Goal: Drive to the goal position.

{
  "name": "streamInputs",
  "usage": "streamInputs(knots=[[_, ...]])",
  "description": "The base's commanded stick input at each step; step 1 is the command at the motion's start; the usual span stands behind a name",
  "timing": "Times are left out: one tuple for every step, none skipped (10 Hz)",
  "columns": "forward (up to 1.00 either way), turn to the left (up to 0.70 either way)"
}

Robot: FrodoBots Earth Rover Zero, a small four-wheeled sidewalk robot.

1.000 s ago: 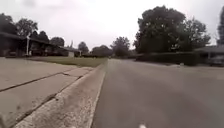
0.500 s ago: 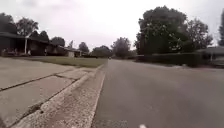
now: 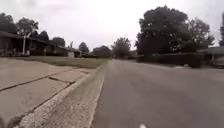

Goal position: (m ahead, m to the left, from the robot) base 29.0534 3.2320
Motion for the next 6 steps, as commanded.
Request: streamInputs(knots=[[0.70, 0.00], [0.70, 0.00], [0.70, 0.00], [0.70, 0.00], [0.70, 0.00], [0.70, 0.00]])
